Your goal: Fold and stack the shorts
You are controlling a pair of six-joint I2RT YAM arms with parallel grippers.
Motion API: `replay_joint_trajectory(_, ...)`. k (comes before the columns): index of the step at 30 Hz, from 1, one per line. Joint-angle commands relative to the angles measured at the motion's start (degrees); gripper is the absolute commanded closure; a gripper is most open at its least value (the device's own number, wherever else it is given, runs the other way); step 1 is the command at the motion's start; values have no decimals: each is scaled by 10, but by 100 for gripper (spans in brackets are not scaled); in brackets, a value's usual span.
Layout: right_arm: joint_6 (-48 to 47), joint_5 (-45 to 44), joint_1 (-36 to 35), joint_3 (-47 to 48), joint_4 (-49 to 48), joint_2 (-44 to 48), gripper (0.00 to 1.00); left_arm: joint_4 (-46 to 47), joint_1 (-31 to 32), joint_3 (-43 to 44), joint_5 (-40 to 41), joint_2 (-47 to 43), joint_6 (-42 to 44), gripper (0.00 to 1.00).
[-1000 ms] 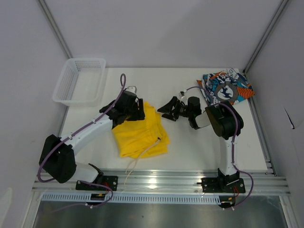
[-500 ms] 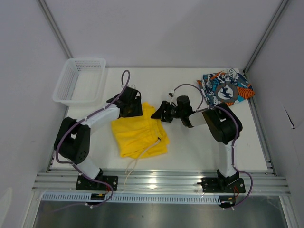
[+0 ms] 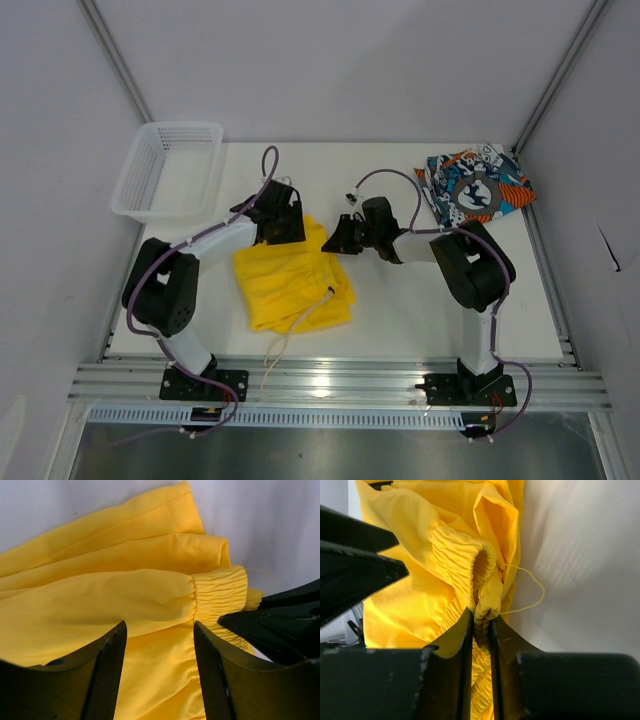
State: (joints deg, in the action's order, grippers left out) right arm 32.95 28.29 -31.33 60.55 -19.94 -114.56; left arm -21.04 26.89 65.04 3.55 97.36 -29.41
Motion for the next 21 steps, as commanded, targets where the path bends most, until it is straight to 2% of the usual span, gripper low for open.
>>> replay_joint_trajectory(1,-41,-28,-8,16,28,31,88,-25,-26,74,-16,-31,16,41)
replay_joint_trajectory(6,-65,-19,-8,4,16,55,94,-108,-83,170,-16,-23,26,39)
replay_joint_trajectory(10,-92,4,-12,-14,-11,75,96,-137,-105,229,-49,39,38,40)
replay_joint_trajectory(12,-106,7,-15,-23,-24,84,95,-142,-105,236,-60,67,43,41)
replay_joint_trajectory(13,-111,4,-17,-27,-28,87,95,-128,-105,230,-100,86,44,43)
replay_joint_trajectory(17,-116,3,-18,-26,-28,82,95,-83,-105,193,-166,113,51,48)
replay_joint_trajectory(19,-116,2,-18,-23,-27,77,89,-59,-105,177,-203,120,55,53)
replay_joint_trajectory(21,-119,-3,-19,-15,-19,70,84,-53,-105,172,-210,126,64,54)
